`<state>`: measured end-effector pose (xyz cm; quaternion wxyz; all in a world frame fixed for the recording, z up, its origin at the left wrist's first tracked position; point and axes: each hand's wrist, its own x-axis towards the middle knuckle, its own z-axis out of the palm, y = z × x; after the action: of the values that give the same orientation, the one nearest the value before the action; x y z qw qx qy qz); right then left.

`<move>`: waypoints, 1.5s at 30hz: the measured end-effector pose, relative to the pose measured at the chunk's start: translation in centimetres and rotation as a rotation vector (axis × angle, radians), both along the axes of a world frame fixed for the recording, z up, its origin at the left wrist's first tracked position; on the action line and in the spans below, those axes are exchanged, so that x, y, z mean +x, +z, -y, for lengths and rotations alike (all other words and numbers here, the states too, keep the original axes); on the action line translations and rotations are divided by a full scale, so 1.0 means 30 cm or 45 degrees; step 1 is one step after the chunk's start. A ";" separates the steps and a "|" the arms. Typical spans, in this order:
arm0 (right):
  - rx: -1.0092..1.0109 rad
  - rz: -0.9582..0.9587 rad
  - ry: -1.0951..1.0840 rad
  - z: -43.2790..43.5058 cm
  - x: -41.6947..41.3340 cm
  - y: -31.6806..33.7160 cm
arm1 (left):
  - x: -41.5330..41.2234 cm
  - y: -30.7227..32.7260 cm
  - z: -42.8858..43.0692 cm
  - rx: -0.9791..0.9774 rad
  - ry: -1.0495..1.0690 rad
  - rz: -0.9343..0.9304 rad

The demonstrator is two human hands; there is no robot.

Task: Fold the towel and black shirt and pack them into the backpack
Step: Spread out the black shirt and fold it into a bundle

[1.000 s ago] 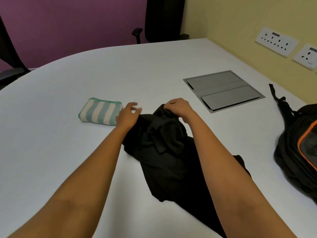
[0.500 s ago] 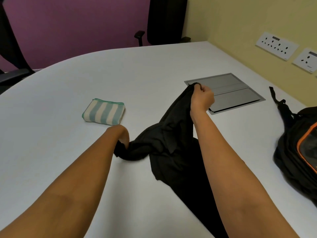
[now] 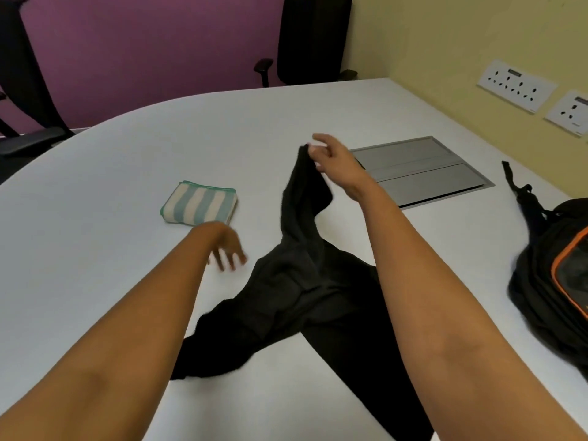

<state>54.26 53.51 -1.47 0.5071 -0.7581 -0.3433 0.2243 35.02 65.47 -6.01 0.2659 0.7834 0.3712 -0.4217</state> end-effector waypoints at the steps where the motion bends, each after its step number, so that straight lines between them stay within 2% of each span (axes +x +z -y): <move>1: 0.011 -0.009 -0.003 0.006 -0.003 -0.025 | 0.028 0.008 -0.009 -0.021 0.095 0.225; 4: 0.071 0.010 -0.138 0.066 -0.008 -0.108 | 0.088 0.001 0.017 0.042 0.211 0.754; 7: -0.038 0.133 -0.275 0.176 -0.019 -0.236 | 0.107 -0.063 0.081 0.166 0.169 1.015; 13: -0.569 0.516 -0.548 0.435 -0.138 -0.529 | 0.068 -0.264 0.238 0.323 0.078 0.780; 17: -0.544 0.679 -0.728 0.536 -0.266 -0.604 | 0.019 -0.344 0.279 0.434 0.271 0.899; 19: -0.573 0.702 -0.679 0.575 -0.309 -0.627 | 0.011 -0.344 0.253 0.330 0.386 0.965; 22: -0.753 0.668 -0.495 0.643 -0.308 -0.656 | 0.005 -0.300 0.178 -0.023 0.619 0.958; 24: -0.870 0.701 -0.338 0.691 -0.281 -0.663 | -0.015 -0.241 0.121 -0.378 0.751 0.856; 26: -0.942 0.714 -0.240 0.736 -0.246 -0.659 | -0.032 -0.199 0.057 -0.568 0.723 0.745; 28: -1.025 0.686 -0.206 0.784 -0.204 -0.647 | -0.041 -0.181 -0.011 -0.478 0.798 0.791; 32: -1.245 0.630 -0.152 0.843 -0.114 -0.618 | -0.042 -0.174 -0.124 0.042 1.382 1.078; 34: -1.357 0.580 -0.139 0.838 -0.066 -0.598 | -0.031 -0.161 -0.148 0.231 1.477 1.238; 37: -1.423 0.637 -0.178 0.782 -0.006 -0.559 | -0.003 -0.158 -0.153 0.514 1.320 1.382; 40: -1.208 0.755 -0.420 0.726 -0.022 -0.539 | 0.024 -0.173 -0.127 0.642 1.091 1.435; 42: -1.036 0.787 -0.566 0.712 -0.072 -0.555 | 0.032 -0.208 -0.079 0.757 0.825 1.419; 45: -0.909 0.890 -0.598 0.711 -0.181 -0.605 | 0.010 -0.262 0.050 0.724 0.442 1.482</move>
<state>48.85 32.19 -19.62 0.1108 -0.9685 -0.2153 -0.0573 35.34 63.96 -13.87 0.2699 0.8515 0.3847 0.2326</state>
